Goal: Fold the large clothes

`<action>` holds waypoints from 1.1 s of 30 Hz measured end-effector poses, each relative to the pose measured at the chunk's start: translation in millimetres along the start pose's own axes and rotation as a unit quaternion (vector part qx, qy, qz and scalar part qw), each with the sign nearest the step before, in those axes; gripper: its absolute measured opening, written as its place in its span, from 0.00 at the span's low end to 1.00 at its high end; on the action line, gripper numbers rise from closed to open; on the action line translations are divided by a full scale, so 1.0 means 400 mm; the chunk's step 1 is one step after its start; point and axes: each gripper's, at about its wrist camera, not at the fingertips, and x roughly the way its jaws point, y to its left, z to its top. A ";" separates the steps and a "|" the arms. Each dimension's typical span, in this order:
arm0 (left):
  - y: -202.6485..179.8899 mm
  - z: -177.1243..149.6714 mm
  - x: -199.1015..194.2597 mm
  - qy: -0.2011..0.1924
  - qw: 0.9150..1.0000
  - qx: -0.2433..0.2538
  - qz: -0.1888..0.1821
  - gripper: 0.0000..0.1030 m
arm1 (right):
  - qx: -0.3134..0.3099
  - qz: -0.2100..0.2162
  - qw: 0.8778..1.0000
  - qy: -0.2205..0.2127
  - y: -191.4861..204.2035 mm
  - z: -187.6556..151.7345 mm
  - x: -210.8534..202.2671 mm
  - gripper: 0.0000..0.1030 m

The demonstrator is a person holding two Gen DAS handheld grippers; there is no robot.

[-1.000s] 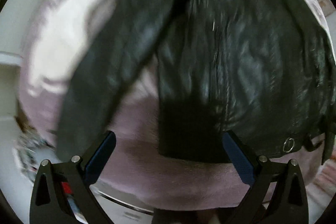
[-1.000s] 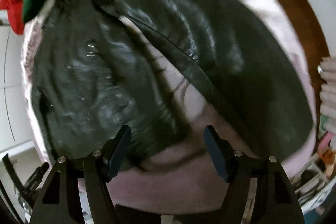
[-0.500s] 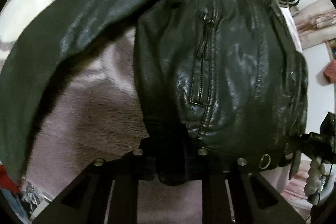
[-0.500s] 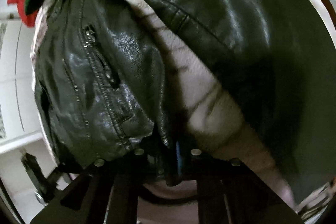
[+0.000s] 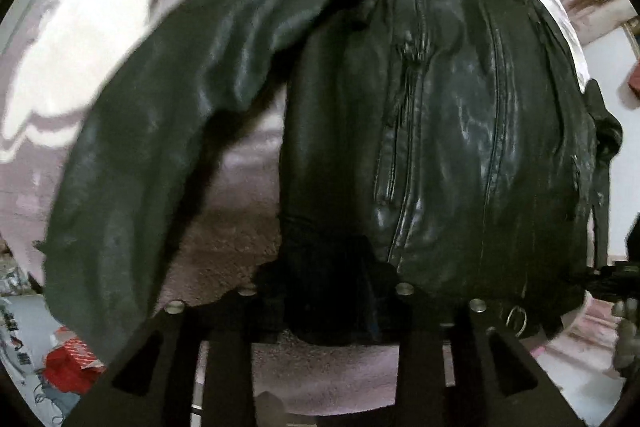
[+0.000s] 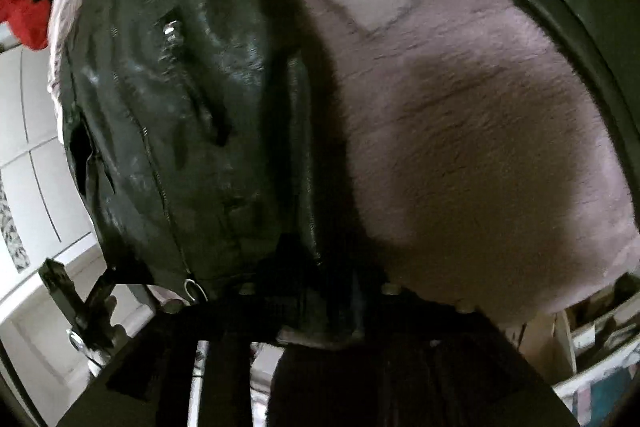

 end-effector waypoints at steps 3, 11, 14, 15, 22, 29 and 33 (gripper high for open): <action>-0.036 0.008 -0.041 -0.032 0.999 -0.002 0.018 0.56 | 0.055 0.040 0.996 -0.065 -0.068 -0.008 -0.114 0.48; -0.205 0.104 -0.026 -0.074 0.995 0.030 0.061 0.92 | 0.299 0.033 0.925 -0.232 -0.435 -0.023 -0.275 0.62; -0.279 0.150 0.019 -0.083 0.990 0.060 0.094 0.92 | 0.326 0.083 0.911 -0.240 -0.480 0.008 -0.245 0.66; -0.303 0.157 0.039 -0.085 0.988 0.073 0.109 0.92 | 0.331 0.082 0.906 -0.250 -0.471 0.007 -0.249 0.66; -0.353 0.145 0.170 -0.048 0.974 0.129 0.178 0.93 | 0.292 0.069 0.916 -0.266 -0.454 -0.077 -0.326 0.00; -0.302 0.185 0.224 -0.013 0.984 0.107 0.144 1.00 | 0.352 0.130 0.888 -0.264 -0.631 -0.167 -0.389 0.01; -0.276 0.204 0.242 -0.001 0.987 0.100 0.123 1.00 | 0.321 0.179 0.893 -0.258 -0.603 -0.082 -0.344 0.69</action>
